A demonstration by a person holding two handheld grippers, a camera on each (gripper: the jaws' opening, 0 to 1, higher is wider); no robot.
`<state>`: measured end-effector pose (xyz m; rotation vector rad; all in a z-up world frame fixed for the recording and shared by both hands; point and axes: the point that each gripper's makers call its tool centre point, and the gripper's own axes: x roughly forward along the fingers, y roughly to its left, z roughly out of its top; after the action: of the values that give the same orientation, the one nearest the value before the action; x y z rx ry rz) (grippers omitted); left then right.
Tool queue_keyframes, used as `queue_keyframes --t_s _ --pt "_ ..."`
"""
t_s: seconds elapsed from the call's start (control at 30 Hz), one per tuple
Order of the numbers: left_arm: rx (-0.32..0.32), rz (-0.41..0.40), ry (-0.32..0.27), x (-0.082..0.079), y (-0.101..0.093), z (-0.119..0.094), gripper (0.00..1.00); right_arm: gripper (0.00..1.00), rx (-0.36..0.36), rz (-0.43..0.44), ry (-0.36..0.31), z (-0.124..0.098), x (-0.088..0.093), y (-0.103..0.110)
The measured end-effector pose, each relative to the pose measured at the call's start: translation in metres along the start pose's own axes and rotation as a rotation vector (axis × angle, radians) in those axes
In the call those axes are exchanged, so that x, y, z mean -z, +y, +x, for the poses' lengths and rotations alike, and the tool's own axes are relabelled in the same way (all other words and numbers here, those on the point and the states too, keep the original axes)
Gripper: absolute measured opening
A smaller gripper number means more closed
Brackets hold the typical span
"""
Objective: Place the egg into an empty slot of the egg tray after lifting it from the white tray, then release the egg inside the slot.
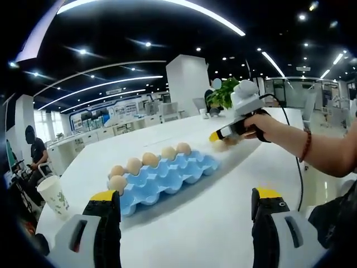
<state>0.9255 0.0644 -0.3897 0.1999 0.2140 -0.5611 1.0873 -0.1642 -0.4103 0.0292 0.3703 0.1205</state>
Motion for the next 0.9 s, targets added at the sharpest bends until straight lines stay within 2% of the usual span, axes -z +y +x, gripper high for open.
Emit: queue_keyframes --t_s 0.27,0.57,0.9 --pt "0.007 -0.003 0.001 0.002 -0.003 -0.001 1.00 0.26 -0.013 -0.006 -0.066 -0.009 -0.014 0.003" --pt "0.007 -0.011 0.000 0.003 -0.008 -0.004 1.00 0.26 -0.074 -0.040 -0.133 -0.020 -0.032 0.022" --pt "0.008 -0.004 0.001 0.002 -0.009 -0.008 1.00 0.26 -0.149 -0.063 -0.147 -0.027 -0.039 0.049"
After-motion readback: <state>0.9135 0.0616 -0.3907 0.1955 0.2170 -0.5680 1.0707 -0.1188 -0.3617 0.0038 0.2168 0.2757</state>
